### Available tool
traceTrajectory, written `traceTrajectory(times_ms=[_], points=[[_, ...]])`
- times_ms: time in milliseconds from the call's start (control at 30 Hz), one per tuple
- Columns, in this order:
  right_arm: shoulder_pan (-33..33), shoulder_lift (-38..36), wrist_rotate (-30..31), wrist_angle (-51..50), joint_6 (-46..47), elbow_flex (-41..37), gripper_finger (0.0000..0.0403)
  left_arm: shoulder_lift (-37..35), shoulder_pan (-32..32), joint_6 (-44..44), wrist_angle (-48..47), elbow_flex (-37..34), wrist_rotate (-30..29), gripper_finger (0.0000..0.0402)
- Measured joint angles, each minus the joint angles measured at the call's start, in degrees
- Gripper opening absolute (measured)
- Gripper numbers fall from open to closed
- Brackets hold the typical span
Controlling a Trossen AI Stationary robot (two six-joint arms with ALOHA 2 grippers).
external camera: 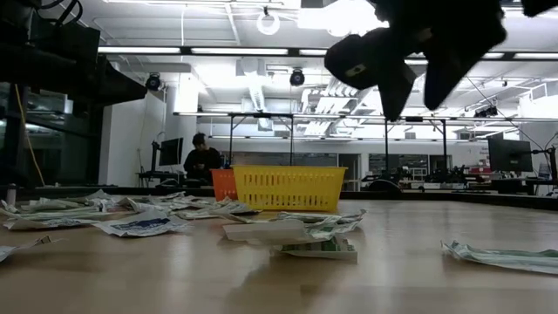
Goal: Pick & Place First Aid Supplies
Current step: Put the bandage into the bottom orange bin
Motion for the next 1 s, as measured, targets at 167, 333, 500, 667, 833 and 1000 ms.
traceTrajectory(times_ms=[167, 333, 500, 667, 833, 1000], points=[[2.2, 3.6, -1.6, 4.7, -5.3, 0.0, 0.0138, 0.0, 0.0, 0.0, 0.0, 0.0, 0.0, 0.0073], [4.5, 6.6, -1.5, 8.8, -10.5, 0.0, 0.0138, 0.0, 0.0, 0.0, 0.0, 0.0, 0.0, 0.0073], [6.5, 9.8, -1.5, 11.7, -13.4, 0.0, 0.0138, 0.0, 0.0, 0.0, 0.0, 0.0, 0.0, 0.0073], [8.0, 13.0, 0.9, 13.7, -15.5, 0.0, 0.0138, 0.0, 0.0, 0.0, 0.0, 0.0, 0.0, 0.0073], [8.1, 15.1, 1.9, 15.0, -14.9, 0.0, 0.0138, 0.0, 0.0, 0.0, 0.0, 0.0, 0.0, 0.0073], [8.1, 16.6, 0.6, 15.0, -12.5, 0.2, 0.0137, 0.0, 0.0, 0.0, 0.0, 0.0, 0.0, 0.0073]])
